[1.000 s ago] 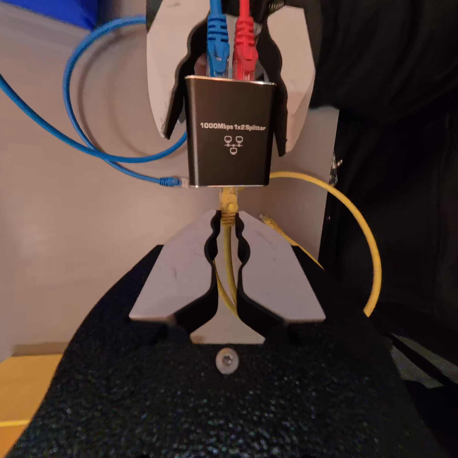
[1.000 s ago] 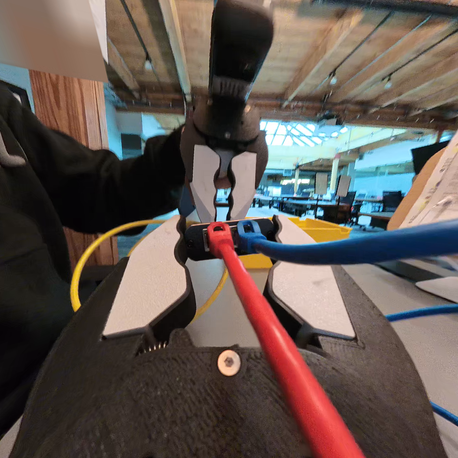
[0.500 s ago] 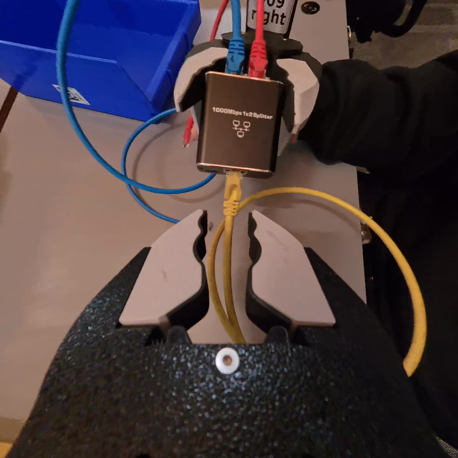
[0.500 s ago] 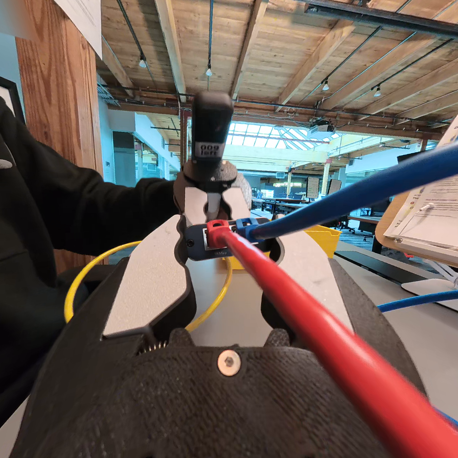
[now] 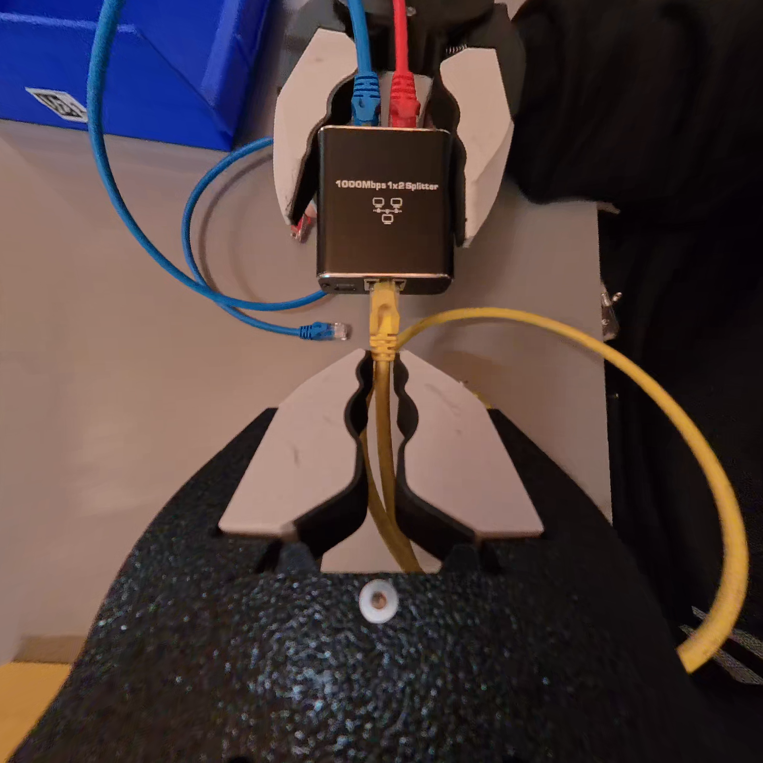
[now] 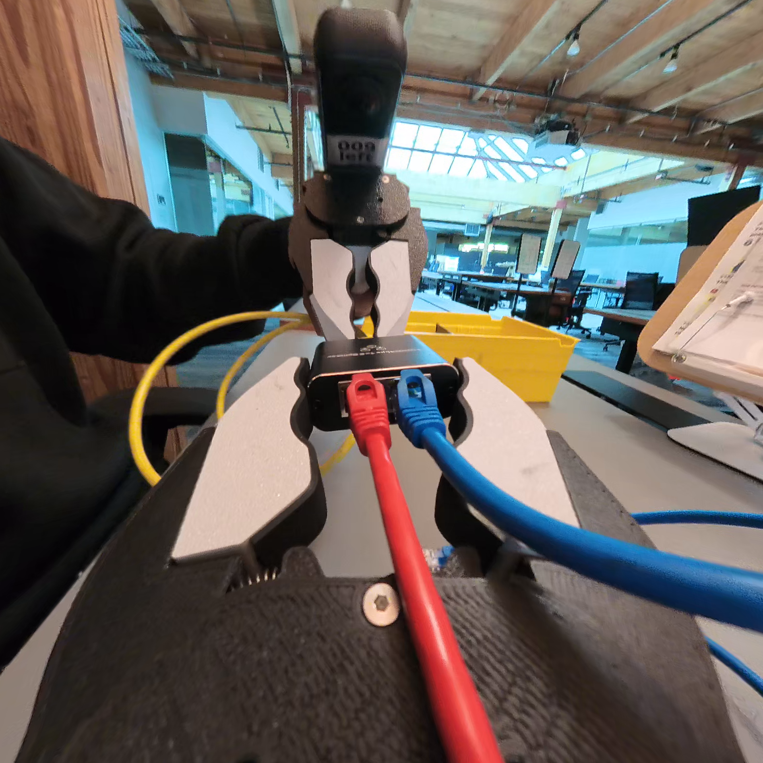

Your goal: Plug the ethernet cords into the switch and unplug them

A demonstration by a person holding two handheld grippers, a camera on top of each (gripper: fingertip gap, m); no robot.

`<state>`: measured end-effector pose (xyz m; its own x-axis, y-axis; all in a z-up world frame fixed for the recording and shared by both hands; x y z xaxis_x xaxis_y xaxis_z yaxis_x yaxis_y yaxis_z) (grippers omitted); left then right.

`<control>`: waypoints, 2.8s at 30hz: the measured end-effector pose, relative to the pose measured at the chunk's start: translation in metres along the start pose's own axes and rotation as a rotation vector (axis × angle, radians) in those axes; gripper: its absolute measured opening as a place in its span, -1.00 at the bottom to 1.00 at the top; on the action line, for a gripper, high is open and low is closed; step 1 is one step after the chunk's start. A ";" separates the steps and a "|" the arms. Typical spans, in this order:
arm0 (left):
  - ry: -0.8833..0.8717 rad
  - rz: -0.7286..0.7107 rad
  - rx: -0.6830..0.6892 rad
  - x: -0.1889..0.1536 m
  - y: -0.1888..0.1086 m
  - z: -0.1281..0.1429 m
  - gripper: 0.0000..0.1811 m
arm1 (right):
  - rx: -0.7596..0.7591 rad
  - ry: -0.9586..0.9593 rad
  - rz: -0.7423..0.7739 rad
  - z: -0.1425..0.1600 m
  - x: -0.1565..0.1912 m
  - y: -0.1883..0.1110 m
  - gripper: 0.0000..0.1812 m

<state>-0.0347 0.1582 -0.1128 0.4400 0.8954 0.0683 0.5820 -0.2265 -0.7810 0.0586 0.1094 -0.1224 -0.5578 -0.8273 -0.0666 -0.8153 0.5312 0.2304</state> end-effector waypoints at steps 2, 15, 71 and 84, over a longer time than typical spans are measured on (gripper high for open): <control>0.000 0.018 -0.091 0.002 -0.005 -0.008 -0.90 | -0.084 0.047 0.007 -0.009 -0.003 -0.004 -0.28; -0.101 -0.002 -0.550 -0.001 -0.012 -0.028 -0.89 | -0.247 0.101 0.002 -0.023 -0.006 -0.010 -0.28; -0.313 -0.467 -0.860 0.009 -0.032 0.100 -0.45 | 0.305 -0.335 0.536 -0.287 -0.165 -0.069 -0.29; -0.267 -0.481 -0.881 0.007 -0.033 0.098 -0.51 | 0.738 0.273 0.705 -0.156 -0.265 -0.180 -0.29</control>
<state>-0.1178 0.2094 -0.1469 -0.0746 0.9968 0.0288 0.9968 0.0737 0.0300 0.3776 0.2048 0.0050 -0.9631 -0.2523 0.0939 -0.2635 0.8113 -0.5219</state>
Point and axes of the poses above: each gripper's, where its closed fingertips meet, y out along the fingers, z out of its underside, x = y × z across the jaws, the point moved 4 cm from there along -y, back along the fingers
